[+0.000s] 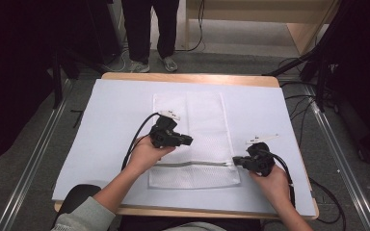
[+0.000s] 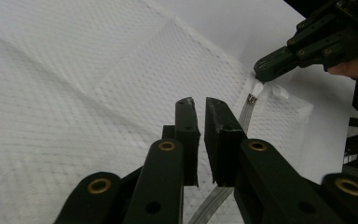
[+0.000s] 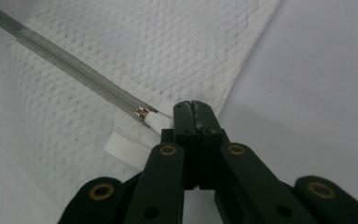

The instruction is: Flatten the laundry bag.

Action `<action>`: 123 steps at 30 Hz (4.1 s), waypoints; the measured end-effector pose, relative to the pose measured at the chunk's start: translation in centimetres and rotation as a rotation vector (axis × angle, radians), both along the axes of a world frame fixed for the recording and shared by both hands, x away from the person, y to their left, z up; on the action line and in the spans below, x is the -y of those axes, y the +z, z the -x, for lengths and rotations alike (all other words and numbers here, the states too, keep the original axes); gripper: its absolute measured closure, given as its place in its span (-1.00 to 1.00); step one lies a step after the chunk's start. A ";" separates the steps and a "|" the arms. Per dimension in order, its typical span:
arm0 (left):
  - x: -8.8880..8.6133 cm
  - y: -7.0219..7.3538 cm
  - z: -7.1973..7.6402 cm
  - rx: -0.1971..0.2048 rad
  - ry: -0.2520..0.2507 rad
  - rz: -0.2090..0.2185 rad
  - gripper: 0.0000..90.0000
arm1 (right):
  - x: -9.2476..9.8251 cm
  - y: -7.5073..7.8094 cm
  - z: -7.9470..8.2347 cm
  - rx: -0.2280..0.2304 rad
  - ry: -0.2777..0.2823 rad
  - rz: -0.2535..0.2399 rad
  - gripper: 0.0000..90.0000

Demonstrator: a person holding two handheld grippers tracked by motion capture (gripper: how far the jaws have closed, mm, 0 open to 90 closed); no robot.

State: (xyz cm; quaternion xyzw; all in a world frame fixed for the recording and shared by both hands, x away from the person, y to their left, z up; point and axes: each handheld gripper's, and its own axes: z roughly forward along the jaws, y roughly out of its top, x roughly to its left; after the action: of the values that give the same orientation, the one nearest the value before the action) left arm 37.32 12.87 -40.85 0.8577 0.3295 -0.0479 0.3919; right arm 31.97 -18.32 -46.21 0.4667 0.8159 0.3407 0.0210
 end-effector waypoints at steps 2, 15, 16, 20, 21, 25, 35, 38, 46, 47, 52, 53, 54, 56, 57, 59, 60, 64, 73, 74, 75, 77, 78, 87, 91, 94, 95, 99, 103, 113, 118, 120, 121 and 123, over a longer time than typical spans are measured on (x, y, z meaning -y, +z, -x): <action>0.3 -0.1 0.1 -0.003 -0.003 0.006 1.00 | 0.0 0.0 0.0 -0.002 0.002 -0.006 1.00; 5.2 -4.3 2.8 -0.067 -0.124 -0.105 1.00 | -0.7 -0.1 0.2 -0.019 0.034 -0.016 1.00; 5.3 -4.5 2.8 -0.064 -0.129 -0.116 1.00 | -0.8 -0.1 0.3 -0.014 0.041 -0.015 1.00; 5.4 -4.9 2.7 -0.070 -0.121 -0.122 1.00 | -1.5 0.1 0.5 -0.008 0.063 -0.024 1.00; 5.4 -4.9 2.7 -0.070 -0.121 -0.122 1.00 | -1.8 0.1 0.6 -0.011 0.068 -0.023 1.00; 5.4 -5.2 2.6 -0.073 -0.119 -0.115 0.98 | -2.3 0.0 0.5 0.002 0.078 -0.012 1.00; 7.0 -5.2 2.3 -0.098 -0.110 -0.080 0.89 | -0.7 0.0 0.0 0.016 0.035 0.001 1.00; 7.5 -5.4 2.2 -0.111 -0.112 -0.089 0.85 | -1.1 -0.3 -0.1 0.017 0.050 0.020 1.00; 8.8 -5.5 2.2 -0.146 -0.096 -0.082 0.82 | -1.0 -0.6 0.0 0.038 0.069 0.012 1.00; 9.0 -5.5 2.2 -0.150 -0.096 -0.086 0.80 | -1.1 -0.6 0.1 0.041 0.071 0.015 1.00; 9.9 -5.6 2.4 -0.160 -0.070 -0.069 0.73 | -1.2 -0.6 0.3 0.058 0.074 0.026 1.00; 10.1 -5.6 2.5 -0.148 -0.074 -0.079 0.74 | -1.2 -0.6 0.3 0.060 0.076 0.024 1.00; 10.3 -5.6 2.6 -0.134 -0.071 -0.092 0.77 | -1.2 -0.6 0.3 0.060 0.076 0.024 1.00; 10.4 -5.6 2.7 -0.116 -0.073 -0.097 0.84 | -1.1 -0.6 0.3 0.062 0.078 0.025 1.00; 10.3 -5.7 2.7 -0.111 -0.080 -0.099 0.90 | -1.2 -0.6 0.3 0.065 0.079 0.028 1.00; 10.2 -5.7 2.6 -0.118 -0.093 -0.094 0.93 | -1.2 -0.6 0.4 0.070 0.083 0.032 1.00; 10.1 -5.7 2.5 -0.118 -0.104 -0.096 0.93 | -1.3 -0.6 0.4 0.066 0.080 0.033 1.00; 10.0 -5.7 2.2 -0.153 -0.098 -0.081 0.94 | -1.5 -0.6 0.4 0.075 0.082 0.044 1.00; 9.8 -5.6 1.8 -0.182 -0.109 -0.085 0.95 | -1.7 -0.6 0.6 0.097 0.089 0.063 1.00; 9.8 -5.6 1.8 -0.182 -0.109 -0.085 0.96 | -1.7 -0.7 0.6 0.094 0.084 0.059 1.00; 9.7 -5.6 1.7 -0.190 -0.114 -0.088 0.96 | -1.7 -0.7 0.6 0.092 0.081 0.055 1.00; 9.6 -5.5 1.7 -0.185 -0.120 -0.095 0.96 | -1.8 -0.7 0.7 0.092 0.083 0.060 1.00; 9.5 -5.4 1.8 -0.182 -0.121 -0.108 0.96 | -1.9 -0.6 0.8 0.106 0.090 0.078 1.00; 7.8 -4.5 1.5 -0.176 -0.128 -0.132 0.96 | -2.0 -0.7 1.0 0.120 0.086 0.082 1.00; 5.9 -4.1 1.2 -0.195 -0.114 -0.133 0.96 | -2.0 -0.8 1.0 0.134 0.091 0.084 1.00; 4.7 -3.9 1.1 -0.201 -0.107 -0.133 0.96 | -2.0 -0.8 1.1 0.137 0.090 0.087 1.00; 4.4 -3.9 1.0 -0.208 -0.105 -0.120 0.96 | -2.0 -0.8 1.1 0.139 0.091 0.084 1.00; 3.9 -3.7 1.0 -0.209 -0.109 -0.119 0.96 | -1.8 -0.9 1.1 0.146 0.097 0.067 1.00; 3.3 -3.6 1.2 -0.208 -0.100 -0.122 0.96 | -1.8 -0.9 1.1 0.155 0.100 0.073 1.00; 1.3 -3.6 1.2 -0.232 -0.071 -0.093 0.96 | -1.6 -1.0 1.0 0.150 0.110 0.054 1.00; 1.2 -3.4 1.7 -0.205 -0.085 -0.128 0.96 | -1.6 -1.1 1.1 0.155 0.111 0.053 1.00; 0.1 -3.6 1.5 -0.224 -0.056 -0.128 0.96 | -1.6 -1.1 1.1 0.154 0.110 0.054 1.00; -0.4 -3.6 1.4 -0.222 -0.053 -0.134 0.96 | -1.6 -1.0 1.1 0.147 0.105 0.051 1.00; -1.2 -3.4 1.5 -0.235 -0.045 -0.121 0.96 | -1.6 -1.0 1.0 0.148 0.106 0.052 1.00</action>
State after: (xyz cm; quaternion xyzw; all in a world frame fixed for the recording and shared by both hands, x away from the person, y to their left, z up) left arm 35.86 14.07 -44.22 0.8754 0.3562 -0.1365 0.2969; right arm 30.93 -16.77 -47.26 0.3956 0.8443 0.3535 0.0752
